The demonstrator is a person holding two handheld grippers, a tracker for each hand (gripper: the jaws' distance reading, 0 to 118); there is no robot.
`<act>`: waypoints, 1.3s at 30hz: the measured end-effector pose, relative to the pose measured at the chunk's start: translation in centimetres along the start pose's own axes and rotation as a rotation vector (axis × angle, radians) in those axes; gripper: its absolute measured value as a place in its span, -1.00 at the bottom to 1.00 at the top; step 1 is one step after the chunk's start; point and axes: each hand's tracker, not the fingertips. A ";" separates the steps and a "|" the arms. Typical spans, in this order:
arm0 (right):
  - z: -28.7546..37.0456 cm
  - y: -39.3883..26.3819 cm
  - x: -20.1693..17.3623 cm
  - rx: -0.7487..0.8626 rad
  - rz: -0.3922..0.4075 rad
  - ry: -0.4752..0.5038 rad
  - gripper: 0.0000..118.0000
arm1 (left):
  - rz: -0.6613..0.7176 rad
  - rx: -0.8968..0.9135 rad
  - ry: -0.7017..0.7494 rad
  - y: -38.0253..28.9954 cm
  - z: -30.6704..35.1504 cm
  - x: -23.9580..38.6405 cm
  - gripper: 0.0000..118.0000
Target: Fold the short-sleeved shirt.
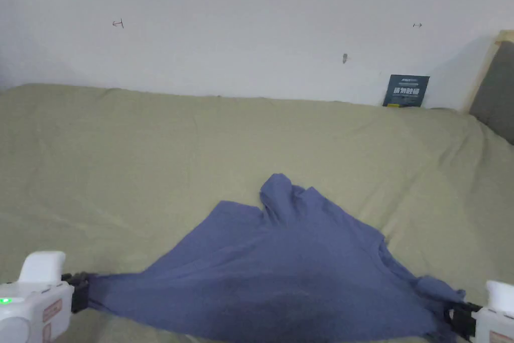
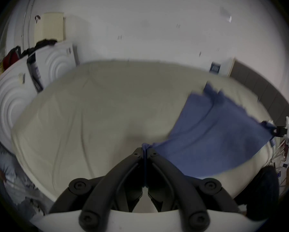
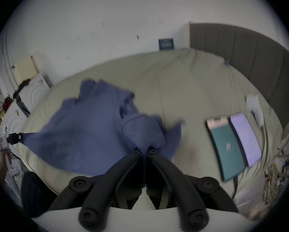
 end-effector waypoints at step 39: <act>19.7 -1.2 -18.4 0.571 0.260 0.207 -0.94 | -0.055 -0.128 -0.111 -3.1 2.3 -2.6 0.99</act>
